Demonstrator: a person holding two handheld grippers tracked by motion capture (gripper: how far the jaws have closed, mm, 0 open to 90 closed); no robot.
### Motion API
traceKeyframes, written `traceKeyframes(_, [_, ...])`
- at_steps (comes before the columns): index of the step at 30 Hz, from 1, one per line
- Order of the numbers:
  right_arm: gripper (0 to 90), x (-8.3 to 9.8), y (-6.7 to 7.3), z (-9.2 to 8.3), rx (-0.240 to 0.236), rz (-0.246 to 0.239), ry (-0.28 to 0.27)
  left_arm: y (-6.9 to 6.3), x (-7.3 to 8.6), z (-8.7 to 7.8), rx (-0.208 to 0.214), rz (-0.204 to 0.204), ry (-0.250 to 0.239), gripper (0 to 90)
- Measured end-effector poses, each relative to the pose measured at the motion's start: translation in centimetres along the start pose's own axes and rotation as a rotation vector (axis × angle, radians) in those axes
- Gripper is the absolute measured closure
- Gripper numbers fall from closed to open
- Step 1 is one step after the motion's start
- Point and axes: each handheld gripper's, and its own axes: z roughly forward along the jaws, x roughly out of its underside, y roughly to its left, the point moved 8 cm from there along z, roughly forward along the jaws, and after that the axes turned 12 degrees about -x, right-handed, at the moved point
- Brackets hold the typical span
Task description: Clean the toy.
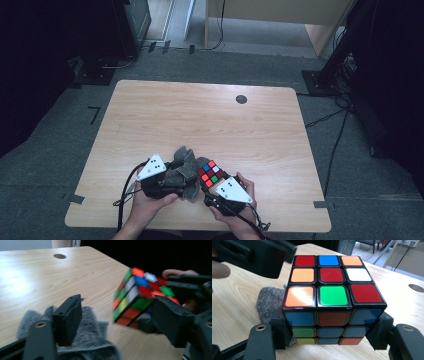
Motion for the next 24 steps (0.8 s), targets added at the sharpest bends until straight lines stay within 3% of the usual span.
traceKeyframes(6, [34.6, 0.1, 1.1, 0.6, -0.001, -0.04, 0.021, -1.5, 0.2, 0.5, 0.002, 0.056, 0.029, 16.3])
traceKeyframes(14, [34.5, 0.2, 1.8, 1.0, 0.006, -0.079, 0.037, -2.3, 1.1, 1.3, 0.0, 0.077, 0.112, 16.5])
traceKeyframes(18, [34.5, 0.0, 2.3, 1.1, 0.008, -0.113, 0.04, -2.4, 1.3, 1.4, -0.005, 0.082, 0.126, 23.0])
traceKeyframes(21, [34.4, 0.1, 2.3, 1.2, 0.023, -0.113, 0.046, -2.4, 1.3, 1.3, -0.003, 0.095, 0.124, 28.0])
traceKeyframes(24, [34.4, 0.1, 2.3, 1.2, 0.028, -0.125, 0.048, -2.1, 1.1, 1.0, 0.008, 0.076, 0.124, 31.4])
